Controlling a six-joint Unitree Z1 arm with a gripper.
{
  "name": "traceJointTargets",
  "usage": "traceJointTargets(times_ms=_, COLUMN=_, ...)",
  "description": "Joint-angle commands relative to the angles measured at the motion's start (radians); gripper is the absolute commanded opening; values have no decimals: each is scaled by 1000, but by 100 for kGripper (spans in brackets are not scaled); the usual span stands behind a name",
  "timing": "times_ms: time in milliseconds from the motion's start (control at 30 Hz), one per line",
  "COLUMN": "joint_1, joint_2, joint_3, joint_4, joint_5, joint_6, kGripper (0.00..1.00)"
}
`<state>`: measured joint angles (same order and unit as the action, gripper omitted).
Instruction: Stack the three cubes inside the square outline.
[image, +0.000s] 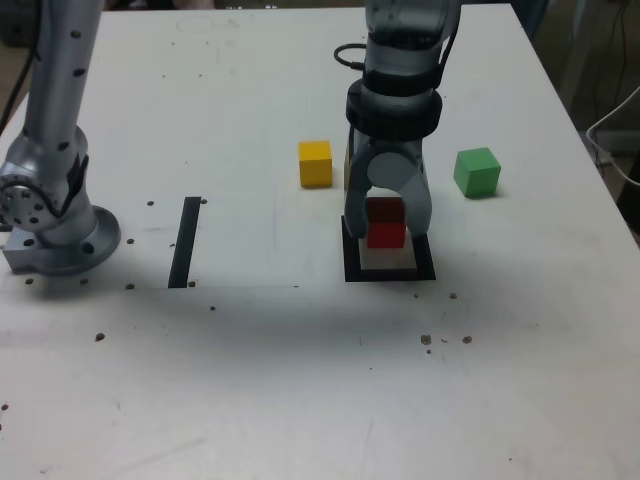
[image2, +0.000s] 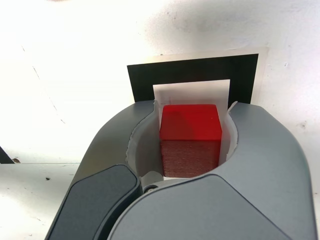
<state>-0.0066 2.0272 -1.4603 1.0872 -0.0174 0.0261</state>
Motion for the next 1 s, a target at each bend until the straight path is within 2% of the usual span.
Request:
traceJointTargets(times_ms=0, joint_1=2, joint_2=0, joint_3=-3, joint_4=-1, joint_5=0, joint_6=0, kGripper=25)
traceJointTargets(times_ms=133, joint_1=2, joint_2=10, joint_3=-1, joint_4=-1, joint_5=-3, joint_6=0, kGripper=27)
traceJointTargets(times_ms=233, joint_1=2, joint_2=14, joint_3=0, joint_4=-1, joint_5=-7, joint_6=0, kGripper=34)
traceJointTargets(times_ms=333, joint_1=2, joint_2=17, joint_3=2, joint_4=-1, joint_5=-12, joint_6=0, kGripper=49)
traceJointTargets(times_ms=533, joint_1=2, joint_2=16, joint_3=4, joint_4=-1, joint_5=-12, joint_6=0, kGripper=85)
traceJointTargets(times_ms=633, joint_1=2, joint_2=15, joint_3=6, joint_4=1, joint_5=-9, joint_6=-1, kGripper=96)
traceJointTargets(times_ms=700, joint_1=2, joint_2=14, joint_3=6, joint_4=4, joint_5=-8, joint_6=-2, kGripper=99)
traceJointTargets(times_ms=967, joint_1=2, joint_2=8, joint_3=4, joint_4=6, joint_5=-5, joint_6=-3, kGripper=100)
